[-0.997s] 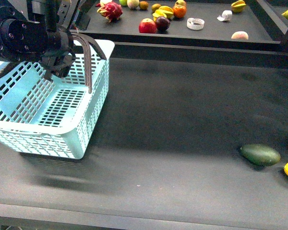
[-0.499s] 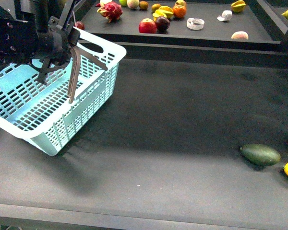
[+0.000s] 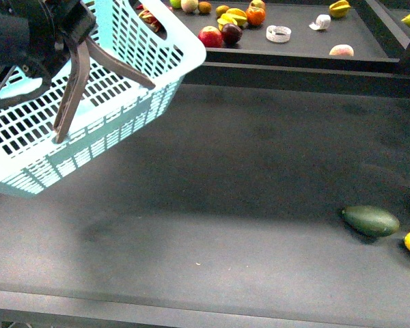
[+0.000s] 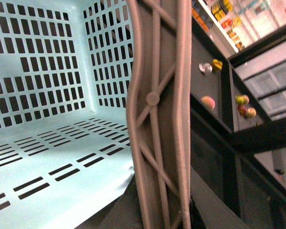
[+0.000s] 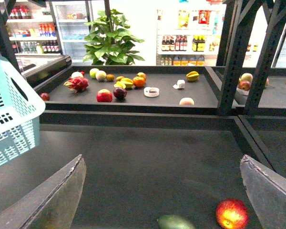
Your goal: Pick mango with right arm and hold basket with left
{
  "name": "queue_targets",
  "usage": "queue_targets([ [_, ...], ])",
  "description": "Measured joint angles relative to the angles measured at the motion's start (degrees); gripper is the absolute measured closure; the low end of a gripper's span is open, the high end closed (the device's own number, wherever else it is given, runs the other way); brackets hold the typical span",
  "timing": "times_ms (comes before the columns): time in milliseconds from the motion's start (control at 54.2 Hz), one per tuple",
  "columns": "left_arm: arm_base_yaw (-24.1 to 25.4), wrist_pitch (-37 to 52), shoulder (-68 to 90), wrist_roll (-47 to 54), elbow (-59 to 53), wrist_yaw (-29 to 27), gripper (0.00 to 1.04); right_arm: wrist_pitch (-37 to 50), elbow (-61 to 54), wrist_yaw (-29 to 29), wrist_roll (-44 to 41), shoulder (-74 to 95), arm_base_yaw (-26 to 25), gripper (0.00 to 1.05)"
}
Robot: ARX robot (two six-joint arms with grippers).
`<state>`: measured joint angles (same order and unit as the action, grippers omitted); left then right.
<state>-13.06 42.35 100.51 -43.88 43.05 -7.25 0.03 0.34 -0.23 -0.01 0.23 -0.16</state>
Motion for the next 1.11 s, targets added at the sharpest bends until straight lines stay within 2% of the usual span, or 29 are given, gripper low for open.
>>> queue_targets([
  [222, -7.3, 2.2, -10.9, 13.8, -11.4, 0.0, 0.97, 0.0, 0.0, 0.0, 0.0, 0.0, 0.0, 0.08],
  [480, -14.8, 3.1, -17.6, 26.9, -16.5, -1.4, 0.97, 0.0, 0.0, 0.0, 0.0, 0.0, 0.0, 0.08],
  [1108, -23.2, 8.7, -22.7, 34.5, -26.6, -2.6, 0.97, 0.0, 0.0, 0.0, 0.0, 0.0, 0.0, 0.08],
])
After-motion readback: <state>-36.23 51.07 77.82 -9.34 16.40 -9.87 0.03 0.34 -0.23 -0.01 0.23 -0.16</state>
